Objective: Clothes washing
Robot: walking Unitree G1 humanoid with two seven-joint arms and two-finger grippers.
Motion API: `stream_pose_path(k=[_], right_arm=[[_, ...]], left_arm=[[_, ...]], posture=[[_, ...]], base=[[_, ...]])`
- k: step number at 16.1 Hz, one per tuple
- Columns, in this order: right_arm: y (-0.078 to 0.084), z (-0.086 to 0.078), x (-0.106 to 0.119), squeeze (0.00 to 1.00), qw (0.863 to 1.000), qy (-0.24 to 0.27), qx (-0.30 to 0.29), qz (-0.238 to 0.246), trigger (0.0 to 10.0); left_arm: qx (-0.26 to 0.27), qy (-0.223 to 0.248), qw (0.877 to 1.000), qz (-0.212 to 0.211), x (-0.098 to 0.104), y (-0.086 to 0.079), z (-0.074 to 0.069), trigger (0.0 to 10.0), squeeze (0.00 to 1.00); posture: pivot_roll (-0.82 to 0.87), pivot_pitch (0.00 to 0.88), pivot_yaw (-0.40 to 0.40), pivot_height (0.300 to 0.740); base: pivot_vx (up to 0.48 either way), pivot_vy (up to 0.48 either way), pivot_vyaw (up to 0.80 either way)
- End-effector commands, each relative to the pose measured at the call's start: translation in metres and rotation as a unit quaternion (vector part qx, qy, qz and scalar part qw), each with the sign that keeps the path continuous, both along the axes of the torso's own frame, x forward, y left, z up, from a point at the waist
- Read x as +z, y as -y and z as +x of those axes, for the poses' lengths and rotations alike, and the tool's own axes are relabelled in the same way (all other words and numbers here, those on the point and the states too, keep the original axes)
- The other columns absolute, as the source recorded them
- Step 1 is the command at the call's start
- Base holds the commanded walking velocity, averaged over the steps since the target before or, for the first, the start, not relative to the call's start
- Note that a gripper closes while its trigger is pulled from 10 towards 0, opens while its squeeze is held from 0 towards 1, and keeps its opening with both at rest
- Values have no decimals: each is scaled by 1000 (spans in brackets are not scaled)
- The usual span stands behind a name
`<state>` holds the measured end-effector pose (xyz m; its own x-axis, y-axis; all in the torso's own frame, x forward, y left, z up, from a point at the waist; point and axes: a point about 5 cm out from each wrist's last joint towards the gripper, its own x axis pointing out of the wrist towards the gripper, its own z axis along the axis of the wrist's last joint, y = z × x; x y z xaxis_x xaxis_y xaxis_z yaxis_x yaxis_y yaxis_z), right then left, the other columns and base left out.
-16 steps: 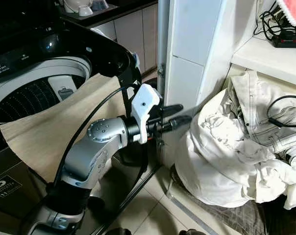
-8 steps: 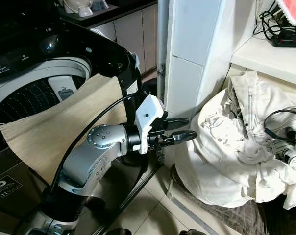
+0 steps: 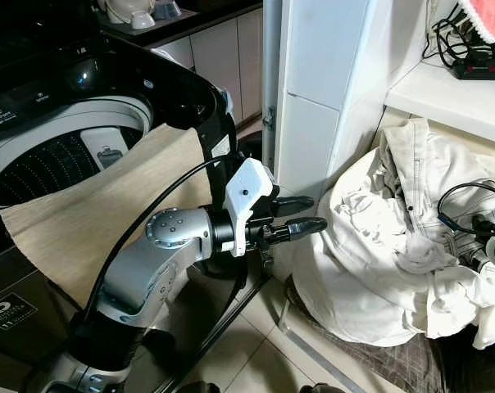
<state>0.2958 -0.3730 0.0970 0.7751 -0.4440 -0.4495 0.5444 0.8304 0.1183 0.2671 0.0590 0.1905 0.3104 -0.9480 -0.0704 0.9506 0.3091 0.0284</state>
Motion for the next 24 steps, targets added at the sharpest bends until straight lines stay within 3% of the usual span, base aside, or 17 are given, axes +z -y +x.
stream_pose_path(k=[1,24], right_arm=[[-4,1,-3,0,1000,1,6,15,0],[-9,4,0,0,997,36,67,14,0]], left_arm=[[8,11,1000,3,5,-1,4,10000,0],[52,24,998,-18,5,1,15,10000,0]], posture=[[-58,40,86,740],[-93,11,80,740]], base=[[0,0,0],[0,0,0]])
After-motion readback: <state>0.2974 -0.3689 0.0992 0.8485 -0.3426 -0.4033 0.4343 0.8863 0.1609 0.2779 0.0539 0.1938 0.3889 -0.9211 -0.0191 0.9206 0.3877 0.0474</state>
